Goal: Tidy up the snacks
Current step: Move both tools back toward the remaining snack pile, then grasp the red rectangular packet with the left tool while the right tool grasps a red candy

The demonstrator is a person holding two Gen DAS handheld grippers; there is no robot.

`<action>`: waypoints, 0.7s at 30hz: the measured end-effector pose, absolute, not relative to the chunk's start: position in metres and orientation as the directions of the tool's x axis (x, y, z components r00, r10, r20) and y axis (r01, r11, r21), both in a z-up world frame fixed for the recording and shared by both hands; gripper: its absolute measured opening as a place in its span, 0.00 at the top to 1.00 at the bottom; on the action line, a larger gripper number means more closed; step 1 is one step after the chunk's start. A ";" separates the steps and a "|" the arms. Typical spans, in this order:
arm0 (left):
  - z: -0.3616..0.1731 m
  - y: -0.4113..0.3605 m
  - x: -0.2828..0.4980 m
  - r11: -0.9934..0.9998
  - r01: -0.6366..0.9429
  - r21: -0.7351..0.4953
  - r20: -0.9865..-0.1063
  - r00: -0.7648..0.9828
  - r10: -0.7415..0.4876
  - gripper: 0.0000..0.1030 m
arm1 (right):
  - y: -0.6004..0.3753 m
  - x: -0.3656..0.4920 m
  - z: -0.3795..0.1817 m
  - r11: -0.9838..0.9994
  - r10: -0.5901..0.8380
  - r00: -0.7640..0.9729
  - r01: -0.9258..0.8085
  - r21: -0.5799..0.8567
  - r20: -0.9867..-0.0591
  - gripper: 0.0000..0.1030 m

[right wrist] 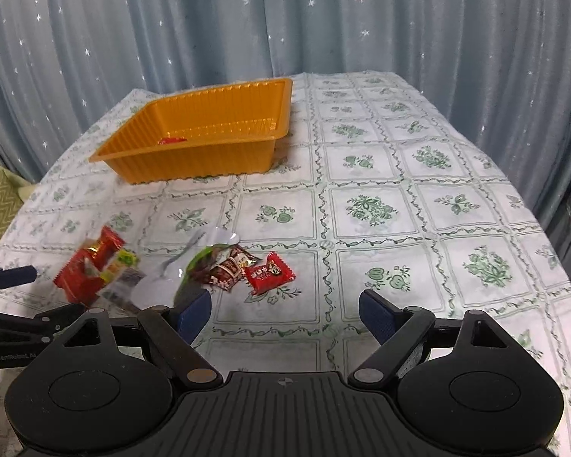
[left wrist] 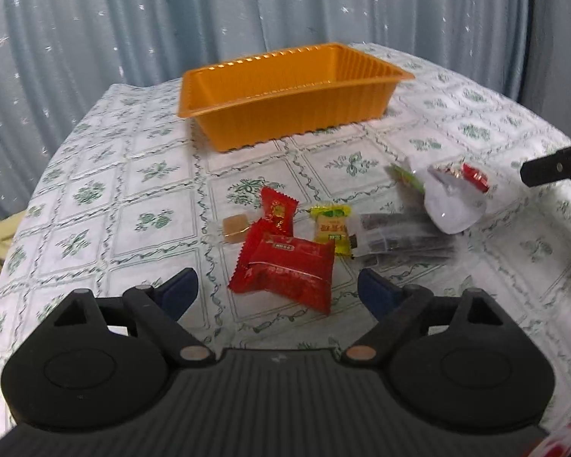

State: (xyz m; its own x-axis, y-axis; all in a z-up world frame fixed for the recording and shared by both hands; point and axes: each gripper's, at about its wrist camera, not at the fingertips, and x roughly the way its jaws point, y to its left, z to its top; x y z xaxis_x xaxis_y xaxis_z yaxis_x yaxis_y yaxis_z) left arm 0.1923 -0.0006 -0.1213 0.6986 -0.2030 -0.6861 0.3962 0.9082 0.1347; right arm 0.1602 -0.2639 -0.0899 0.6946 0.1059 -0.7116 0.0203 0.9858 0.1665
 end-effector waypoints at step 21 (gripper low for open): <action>-0.122 -0.006 0.206 0.890 0.435 0.139 -0.691 0.686 -0.227 0.61 | -0.263 0.190 -0.111 0.987 0.120 0.674 -0.002 0.160 -0.729 0.27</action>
